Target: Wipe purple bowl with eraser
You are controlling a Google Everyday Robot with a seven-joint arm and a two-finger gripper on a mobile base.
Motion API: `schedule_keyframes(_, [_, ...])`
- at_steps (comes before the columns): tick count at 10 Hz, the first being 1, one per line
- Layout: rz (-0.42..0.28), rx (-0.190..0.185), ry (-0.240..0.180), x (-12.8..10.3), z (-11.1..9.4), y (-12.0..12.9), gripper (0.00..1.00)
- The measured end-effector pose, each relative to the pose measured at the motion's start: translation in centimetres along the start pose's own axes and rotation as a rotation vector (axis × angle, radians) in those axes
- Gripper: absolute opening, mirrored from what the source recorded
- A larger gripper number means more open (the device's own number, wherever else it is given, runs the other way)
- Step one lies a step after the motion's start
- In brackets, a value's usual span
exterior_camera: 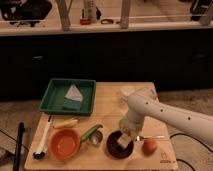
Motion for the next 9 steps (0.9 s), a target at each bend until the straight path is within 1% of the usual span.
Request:
schedule_keyframes(1, [-0.014, 0.002, -0.002, -0.4, 0.0, -0.8, 0.02])
schedule_keyframes(3, [-0.072, 0.009, -0.014, -2.4, 0.3, -2.9, 0.02])
schedule_keyframes(4, [-0.109, 0.013, -0.025, -3.6, 0.6, -3.4, 0.02])
schedule_keyframes(5, [-0.145, 0.003, -0.04, -5.1, 0.9, -2.8, 0.02])
schedule_keyframes(6, [-0.163, -0.002, -0.047, -5.9, 1.1, -2.2, 0.02])
schedule_keyframes(8, [-0.185, -0.018, -0.058, -6.9, 1.6, -0.7, 0.02])
schedule_keyframes(9, [-0.18, -0.02, -0.059, -6.7, 1.6, 0.1, 0.02])
